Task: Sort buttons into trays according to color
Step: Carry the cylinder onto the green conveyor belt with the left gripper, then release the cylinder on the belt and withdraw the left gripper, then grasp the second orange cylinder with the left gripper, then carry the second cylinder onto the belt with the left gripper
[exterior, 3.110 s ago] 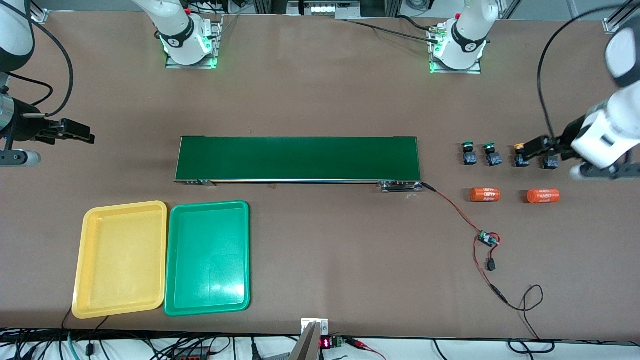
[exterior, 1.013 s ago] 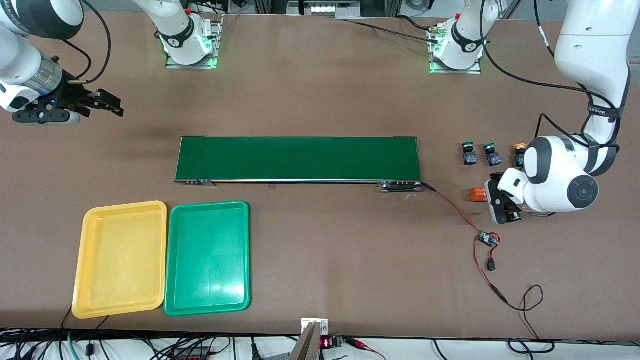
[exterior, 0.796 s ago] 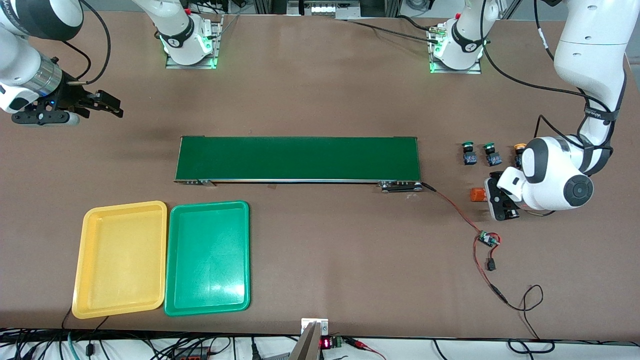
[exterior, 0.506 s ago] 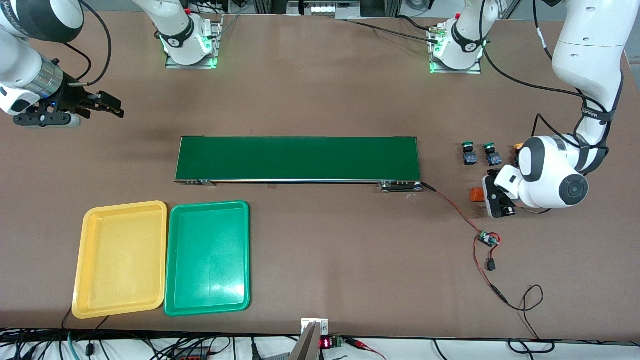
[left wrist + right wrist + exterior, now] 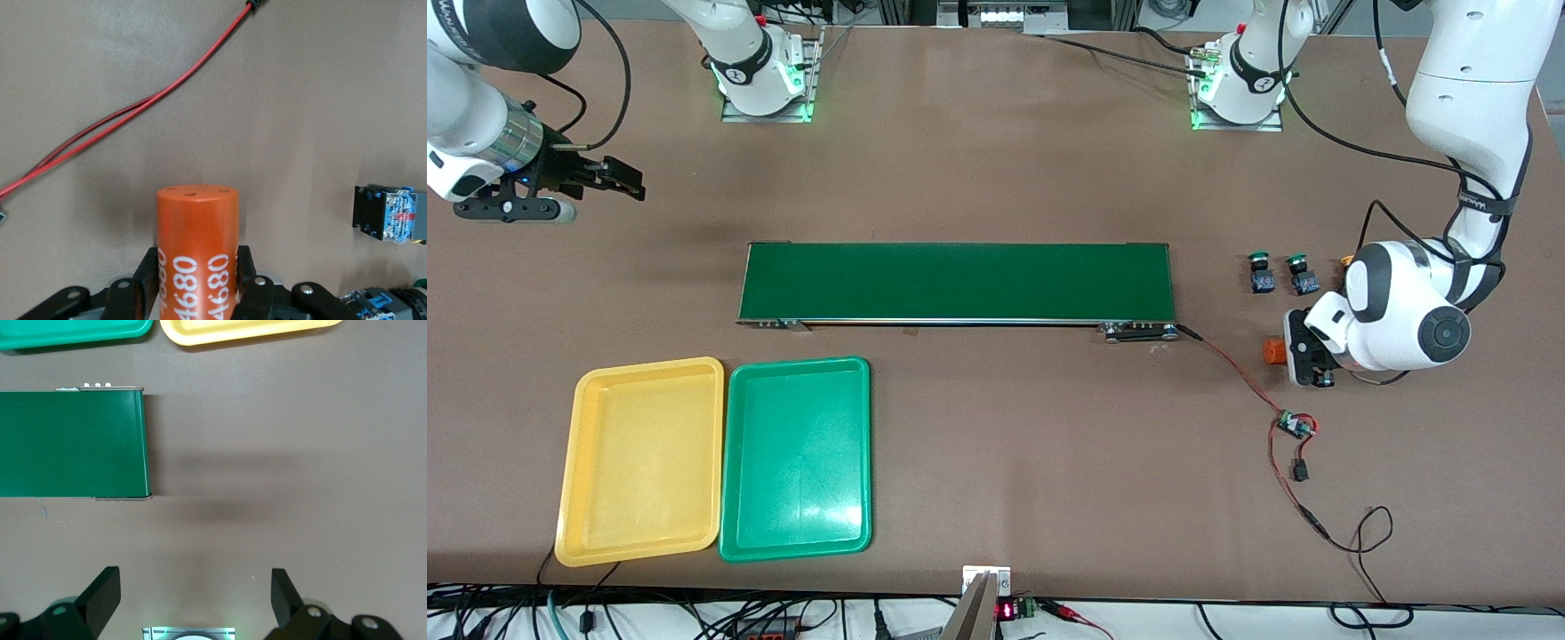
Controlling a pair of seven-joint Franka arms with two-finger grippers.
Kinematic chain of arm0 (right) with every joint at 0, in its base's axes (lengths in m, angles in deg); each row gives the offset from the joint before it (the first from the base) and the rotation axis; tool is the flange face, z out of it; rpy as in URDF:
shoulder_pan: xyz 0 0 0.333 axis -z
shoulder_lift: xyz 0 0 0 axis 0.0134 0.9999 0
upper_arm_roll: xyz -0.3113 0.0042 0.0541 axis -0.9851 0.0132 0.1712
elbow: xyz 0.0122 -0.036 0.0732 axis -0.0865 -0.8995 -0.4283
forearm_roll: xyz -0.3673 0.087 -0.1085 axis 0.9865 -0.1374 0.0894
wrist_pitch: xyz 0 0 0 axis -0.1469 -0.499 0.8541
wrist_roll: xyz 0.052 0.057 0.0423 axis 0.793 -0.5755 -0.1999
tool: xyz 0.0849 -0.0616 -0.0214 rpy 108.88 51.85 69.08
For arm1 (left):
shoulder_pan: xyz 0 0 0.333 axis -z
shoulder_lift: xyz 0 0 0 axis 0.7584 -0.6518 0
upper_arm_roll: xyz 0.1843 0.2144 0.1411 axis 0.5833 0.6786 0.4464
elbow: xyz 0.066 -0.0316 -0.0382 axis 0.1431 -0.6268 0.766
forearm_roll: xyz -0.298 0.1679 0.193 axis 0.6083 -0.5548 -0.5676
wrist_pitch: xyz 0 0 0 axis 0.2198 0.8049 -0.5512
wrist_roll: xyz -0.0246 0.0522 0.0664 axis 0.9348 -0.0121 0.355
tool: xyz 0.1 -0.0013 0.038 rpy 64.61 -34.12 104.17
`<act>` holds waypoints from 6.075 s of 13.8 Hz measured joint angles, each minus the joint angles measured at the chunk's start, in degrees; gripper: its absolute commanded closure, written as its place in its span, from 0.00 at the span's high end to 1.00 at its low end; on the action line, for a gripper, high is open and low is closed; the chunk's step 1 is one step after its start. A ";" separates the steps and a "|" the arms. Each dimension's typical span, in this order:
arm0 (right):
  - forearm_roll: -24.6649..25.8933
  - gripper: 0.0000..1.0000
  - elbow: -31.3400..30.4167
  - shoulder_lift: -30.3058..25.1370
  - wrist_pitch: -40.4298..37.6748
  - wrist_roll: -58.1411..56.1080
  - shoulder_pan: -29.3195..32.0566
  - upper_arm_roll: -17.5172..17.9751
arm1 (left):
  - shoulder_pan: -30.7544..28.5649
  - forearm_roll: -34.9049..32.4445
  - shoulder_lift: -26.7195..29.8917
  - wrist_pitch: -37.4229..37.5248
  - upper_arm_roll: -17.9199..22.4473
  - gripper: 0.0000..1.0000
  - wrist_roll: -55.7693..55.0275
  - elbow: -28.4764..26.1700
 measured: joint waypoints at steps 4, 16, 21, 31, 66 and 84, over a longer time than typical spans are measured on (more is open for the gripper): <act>0.00 1.00 0.01 0.66 0.57 0.22 -2.03 0.28 | 0.87 0.00 3.24 -0.26 -0.21 0.00 3.37 0.30; 0.00 0.83 0.16 1.79 0.70 0.22 -2.20 0.02 | 5.92 1.64 17.22 8.90 -19.36 0.00 -10.53 -11.11; 0.00 0.27 0.19 1.84 0.98 0.20 -2.76 0.11 | 7.88 2.46 17.13 6.08 -22.35 0.07 -14.28 -12.62; 0.00 1.00 1.03 1.86 1.01 0.26 -3.18 0.14 | 8.17 2.46 19.35 -1.88 -19.94 1.00 -14.31 -13.74; 0.00 1.00 1.51 2.54 1.42 0.26 -3.73 0.20 | -27.75 -17.46 1.35 -9.30 -12.50 1.00 -1.69 -3.95; 0.00 1.00 6.16 6.14 1.35 0.26 -5.61 0.25 | -27.94 -11.92 -1.12 -9.58 -12.47 0.03 -5.19 -2.25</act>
